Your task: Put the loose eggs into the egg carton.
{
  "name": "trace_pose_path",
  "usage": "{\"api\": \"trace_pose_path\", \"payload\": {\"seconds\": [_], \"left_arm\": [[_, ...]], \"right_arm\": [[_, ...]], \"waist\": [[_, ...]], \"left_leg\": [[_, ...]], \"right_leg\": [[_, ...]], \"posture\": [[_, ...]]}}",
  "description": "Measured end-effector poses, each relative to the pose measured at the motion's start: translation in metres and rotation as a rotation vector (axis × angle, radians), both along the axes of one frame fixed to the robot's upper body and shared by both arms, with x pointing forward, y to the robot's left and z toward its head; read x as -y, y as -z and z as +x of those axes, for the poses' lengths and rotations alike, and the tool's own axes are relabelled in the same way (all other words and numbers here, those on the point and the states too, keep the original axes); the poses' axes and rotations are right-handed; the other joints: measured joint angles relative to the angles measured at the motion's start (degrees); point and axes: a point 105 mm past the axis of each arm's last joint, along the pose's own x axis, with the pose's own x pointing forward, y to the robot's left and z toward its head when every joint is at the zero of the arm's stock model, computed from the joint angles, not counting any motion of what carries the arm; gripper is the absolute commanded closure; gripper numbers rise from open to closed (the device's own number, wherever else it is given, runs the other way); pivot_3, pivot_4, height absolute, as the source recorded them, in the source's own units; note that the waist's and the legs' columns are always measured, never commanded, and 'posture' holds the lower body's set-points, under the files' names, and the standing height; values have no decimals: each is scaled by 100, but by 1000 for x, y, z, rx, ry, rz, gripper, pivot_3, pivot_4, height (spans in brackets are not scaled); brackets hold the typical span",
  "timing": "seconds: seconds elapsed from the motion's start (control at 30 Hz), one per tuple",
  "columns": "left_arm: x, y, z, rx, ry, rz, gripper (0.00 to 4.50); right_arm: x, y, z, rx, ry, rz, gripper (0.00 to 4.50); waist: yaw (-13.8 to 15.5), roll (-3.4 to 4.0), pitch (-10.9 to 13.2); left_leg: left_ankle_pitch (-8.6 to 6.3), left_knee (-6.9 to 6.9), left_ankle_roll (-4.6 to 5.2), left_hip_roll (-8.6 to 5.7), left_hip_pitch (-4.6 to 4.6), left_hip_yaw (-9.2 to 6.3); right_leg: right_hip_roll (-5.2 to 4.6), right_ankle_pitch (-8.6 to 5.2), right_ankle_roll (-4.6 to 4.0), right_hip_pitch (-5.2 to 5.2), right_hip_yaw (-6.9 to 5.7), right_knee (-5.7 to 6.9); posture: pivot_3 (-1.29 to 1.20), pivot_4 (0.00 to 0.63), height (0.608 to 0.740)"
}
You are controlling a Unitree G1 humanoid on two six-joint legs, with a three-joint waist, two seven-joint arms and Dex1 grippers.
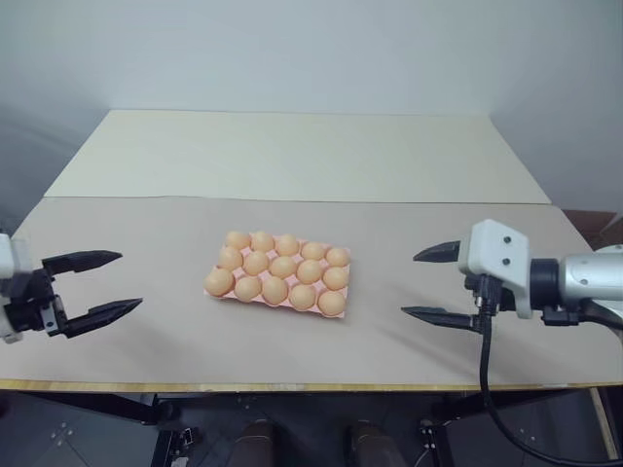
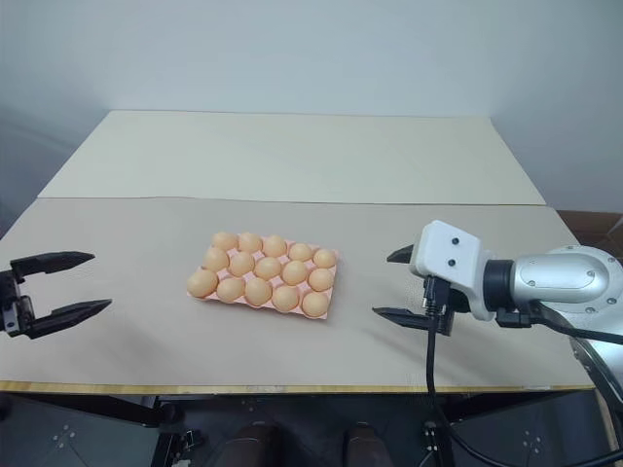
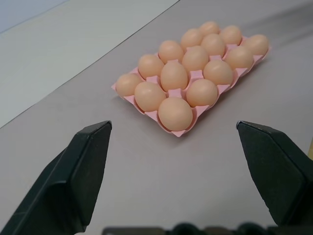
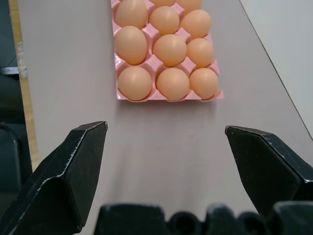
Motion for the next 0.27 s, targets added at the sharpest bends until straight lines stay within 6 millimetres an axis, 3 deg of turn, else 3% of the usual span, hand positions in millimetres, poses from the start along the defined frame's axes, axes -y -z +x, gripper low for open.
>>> {"api": "trace_pose_path", "payload": {"seconds": [0.27], "left_arm": [[2,0,-13,7,-34,20,50]], "right_arm": [[7,2,2,-26,-24,-9,0]], "waist": [[1,0,0]], "left_leg": [[0,-1,0,4,2,4]], "right_leg": [[3,0,-1,-1,2,0]], "posture": [[0,150,740]]}}
